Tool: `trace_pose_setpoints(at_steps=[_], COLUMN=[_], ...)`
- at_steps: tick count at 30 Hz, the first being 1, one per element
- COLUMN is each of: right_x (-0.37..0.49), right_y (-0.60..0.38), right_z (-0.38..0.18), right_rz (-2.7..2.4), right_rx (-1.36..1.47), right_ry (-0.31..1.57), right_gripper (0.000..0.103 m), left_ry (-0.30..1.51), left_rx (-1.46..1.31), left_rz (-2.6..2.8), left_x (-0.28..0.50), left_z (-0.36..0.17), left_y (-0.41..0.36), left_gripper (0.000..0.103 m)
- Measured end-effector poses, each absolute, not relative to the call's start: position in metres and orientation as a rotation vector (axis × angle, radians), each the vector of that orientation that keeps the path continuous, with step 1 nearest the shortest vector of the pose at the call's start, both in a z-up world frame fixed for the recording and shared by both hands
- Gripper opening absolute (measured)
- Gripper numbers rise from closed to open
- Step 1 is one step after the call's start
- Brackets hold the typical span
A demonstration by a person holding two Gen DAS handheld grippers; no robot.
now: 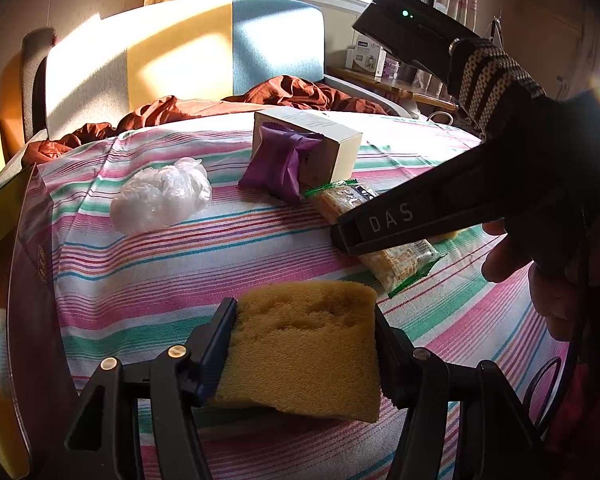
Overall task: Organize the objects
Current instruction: 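Grasp the green-wrapped cracker bar with the right gripper, then lower the yellow sponge into the gold tray and open the left gripper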
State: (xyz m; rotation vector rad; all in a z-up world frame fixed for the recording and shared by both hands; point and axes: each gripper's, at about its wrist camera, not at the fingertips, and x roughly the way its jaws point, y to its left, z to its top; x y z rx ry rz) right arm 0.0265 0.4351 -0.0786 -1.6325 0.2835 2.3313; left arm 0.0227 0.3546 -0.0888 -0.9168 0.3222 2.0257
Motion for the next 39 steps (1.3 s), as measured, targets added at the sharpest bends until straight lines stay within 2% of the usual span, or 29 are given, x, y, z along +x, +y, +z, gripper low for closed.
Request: trace_pose_setpoints(at_steps=[12, 20, 30, 39], right_x=[0.030, 0.032, 0.034, 0.034], right_y=[0.423, 0.415, 0.409, 0.405], right_z=[-0.077, -0.076, -0.075, -0.074], right_rz=[2.352, 2.359, 2.365, 2.360], right_rx=[-1.623, -1.612, -1.594, -1.585], right_ry=[0.217, 0.167, 0.103, 0.052], right_gripper=[0.044, 0.044, 0.044, 0.044], left_ry=[0.357, 0.355, 0.285, 0.213], left_rx=[-0.942, -0.839, -0.808, -0.888], left_rz=[2.075, 2.125, 2.252, 2.441], left_x=[0.034, 0.049, 0.035, -0.008], left_z=[-0.077, -0.035, 0.009, 0.015], left_y=[0.342, 0.318, 0.260, 0.185], left_gripper=[0.061, 0.061, 0.062, 0.062])
